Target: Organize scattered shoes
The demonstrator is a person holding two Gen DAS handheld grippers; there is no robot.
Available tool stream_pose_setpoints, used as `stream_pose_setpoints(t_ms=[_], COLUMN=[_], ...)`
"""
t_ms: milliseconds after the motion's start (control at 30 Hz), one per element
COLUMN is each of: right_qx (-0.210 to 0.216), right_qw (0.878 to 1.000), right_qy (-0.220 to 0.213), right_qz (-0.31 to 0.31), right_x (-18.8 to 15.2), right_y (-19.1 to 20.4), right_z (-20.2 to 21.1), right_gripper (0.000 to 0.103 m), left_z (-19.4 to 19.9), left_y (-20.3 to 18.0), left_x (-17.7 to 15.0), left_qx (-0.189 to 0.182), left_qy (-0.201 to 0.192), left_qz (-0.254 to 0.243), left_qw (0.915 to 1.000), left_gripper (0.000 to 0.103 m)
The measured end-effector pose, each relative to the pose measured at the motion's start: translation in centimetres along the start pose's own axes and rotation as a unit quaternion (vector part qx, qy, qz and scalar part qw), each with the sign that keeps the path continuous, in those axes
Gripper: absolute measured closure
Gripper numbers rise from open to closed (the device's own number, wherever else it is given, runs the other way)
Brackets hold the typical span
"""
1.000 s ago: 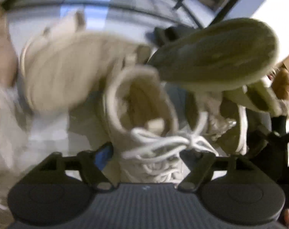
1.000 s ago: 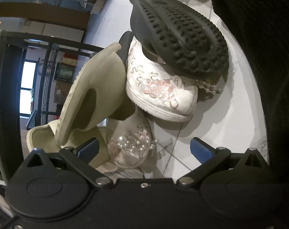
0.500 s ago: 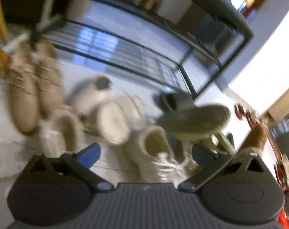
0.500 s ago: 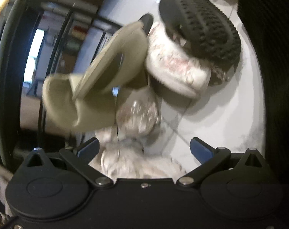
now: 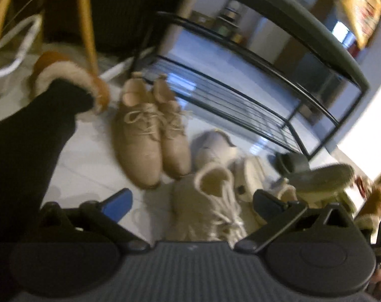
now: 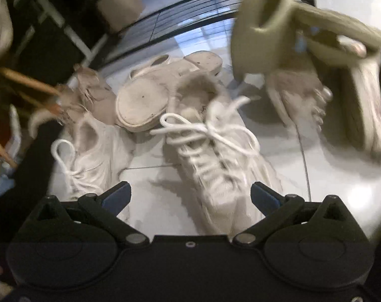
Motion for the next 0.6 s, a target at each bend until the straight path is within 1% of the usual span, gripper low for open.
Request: stream_pose_setpoints(t_ms=[33,67,133,167,233,267,300,333,367,400,533,567,600], right_qx=[-0.037,-0.052,-0.063,-0.065,-0.091,-0.102,-0.126,-0.148,-0.156,-0.167,-0.17,-0.168,-0.158], right_qw=[0.999,0.998,0.996,0.995,0.99,0.987,0.983,0.979,0.978,0.975,0.977,0.977,0.978], right_qy=[-0.003,0.002,0.03,0.038,0.06,0.06,0.063,0.065,0.064,0.06,0.055,0.057,0.068], right_qz=[0.024,0.038,0.058,0.064,0.094,0.104,0.115,0.124,0.127,0.131,0.12,0.117,0.117], right_x=[0.6,0.9,0.5,0.2,-0.4,-0.5,-0.7,-0.9,-0.9,-1.1,-1.5,-1.7,-2.3], right_y=[0.3,0.5,0.9,0.9,1.3,1.5,1.5,1.6,1.6,1.6,2.0,2.1,2.8], right_z=[-1.0,-1.8,-3.5,-4.0,-5.6,-5.8,-6.3,-6.7,-6.7,-6.8,-6.1,-5.9,-5.4], right_gripper=[0.0,0.0,0.0,0.0,0.0,0.002,0.01,0.015,0.02,0.02,0.024,0.024,0.024], left_z=[-0.1,-0.4,-1.2,-1.4,-1.7,-1.8,-1.9,-2.0,-2.1,-2.2,-2.6,-2.7,-2.7], left_y=[0.1,0.6,1.3,1.5,1.7,1.7,1.9,2.1,2.3,2.4,3.2,3.3,3.4], left_x=[0.0,0.0,0.0,0.0,0.1,0.1,0.1,0.2,0.2,0.2,0.2,0.2,0.2], left_qx=[0.001,0.002,-0.002,-0.001,-0.003,-0.003,-0.005,-0.007,-0.009,-0.009,-0.011,-0.012,-0.013], left_qy=[0.0,0.002,0.008,0.008,0.006,0.006,0.007,0.009,0.012,0.013,0.017,0.018,0.018], left_qz=[0.002,0.008,0.027,0.028,0.027,0.027,0.029,0.034,0.039,0.043,0.065,0.07,0.074], left_qw=[1.0,1.0,0.9996,0.9996,0.9996,0.9996,0.9995,0.9993,0.9991,0.999,0.9977,0.9973,0.997], left_gripper=[0.001,0.001,0.001,0.001,0.001,0.001,0.001,0.001,0.001,0.001,0.001,0.001,0.001])
Point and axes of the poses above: each gripper's, at about its wrist camera, not at the fingertips, and z roughly against the way its jaws point, y to its left, x to its top, the point moved 6 cm from there along -z, roughly the way its jaws point, and after that the axes turned 1 degree about x, right-handed, at the moved point
